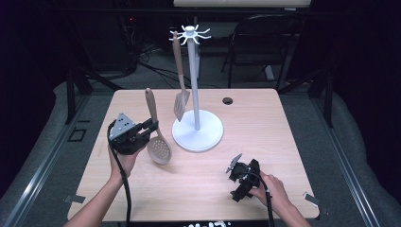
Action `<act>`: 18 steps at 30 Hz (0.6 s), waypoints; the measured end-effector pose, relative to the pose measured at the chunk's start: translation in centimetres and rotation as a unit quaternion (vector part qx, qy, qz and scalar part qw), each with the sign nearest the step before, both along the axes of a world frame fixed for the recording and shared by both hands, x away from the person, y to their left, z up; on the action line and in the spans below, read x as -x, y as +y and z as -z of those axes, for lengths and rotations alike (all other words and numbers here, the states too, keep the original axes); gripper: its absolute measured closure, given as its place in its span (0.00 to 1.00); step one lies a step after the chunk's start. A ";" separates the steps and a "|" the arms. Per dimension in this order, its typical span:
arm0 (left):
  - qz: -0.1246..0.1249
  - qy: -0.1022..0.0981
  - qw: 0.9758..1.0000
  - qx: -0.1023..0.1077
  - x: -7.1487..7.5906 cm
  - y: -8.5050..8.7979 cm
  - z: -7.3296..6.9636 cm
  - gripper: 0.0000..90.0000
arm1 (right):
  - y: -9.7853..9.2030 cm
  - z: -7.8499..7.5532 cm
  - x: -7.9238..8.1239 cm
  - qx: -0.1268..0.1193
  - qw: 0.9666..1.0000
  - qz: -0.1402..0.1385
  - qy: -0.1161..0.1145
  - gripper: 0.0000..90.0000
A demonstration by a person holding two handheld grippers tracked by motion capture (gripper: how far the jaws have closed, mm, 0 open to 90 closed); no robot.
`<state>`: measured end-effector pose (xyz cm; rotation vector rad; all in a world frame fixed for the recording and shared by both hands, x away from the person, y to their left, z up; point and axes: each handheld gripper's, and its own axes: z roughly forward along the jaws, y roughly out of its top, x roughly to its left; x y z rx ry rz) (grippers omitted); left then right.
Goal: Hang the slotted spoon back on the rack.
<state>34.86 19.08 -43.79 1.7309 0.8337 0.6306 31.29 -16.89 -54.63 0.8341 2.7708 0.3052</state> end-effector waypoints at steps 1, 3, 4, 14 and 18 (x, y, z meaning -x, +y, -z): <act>0.001 0.000 1.000 0.001 -0.2 -0.1 0.0 0.84 | 0.0 0.0 0.0 0.001 1.000 0.000 0.000 0.03; 0.003 -0.001 1.000 0.000 -0.4 -0.4 -0.2 0.84 | 0.0 0.0 0.0 0.001 1.000 0.000 0.001 0.03; 0.004 -0.001 1.000 0.000 -0.6 -0.6 -0.3 0.84 | 0.0 -0.1 0.0 0.006 1.000 -0.001 0.000 0.03; 0.011 -0.013 1.000 -0.007 -1.7 -2.0 -1.9 0.84 | 0.0 0.0 0.0 0.003 1.000 -0.002 0.001 0.03; 0.014 -0.015 1.000 -0.007 -2.1 -2.6 -2.5 0.84 | 0.1 -0.2 0.0 0.006 1.000 -0.002 -0.003 0.03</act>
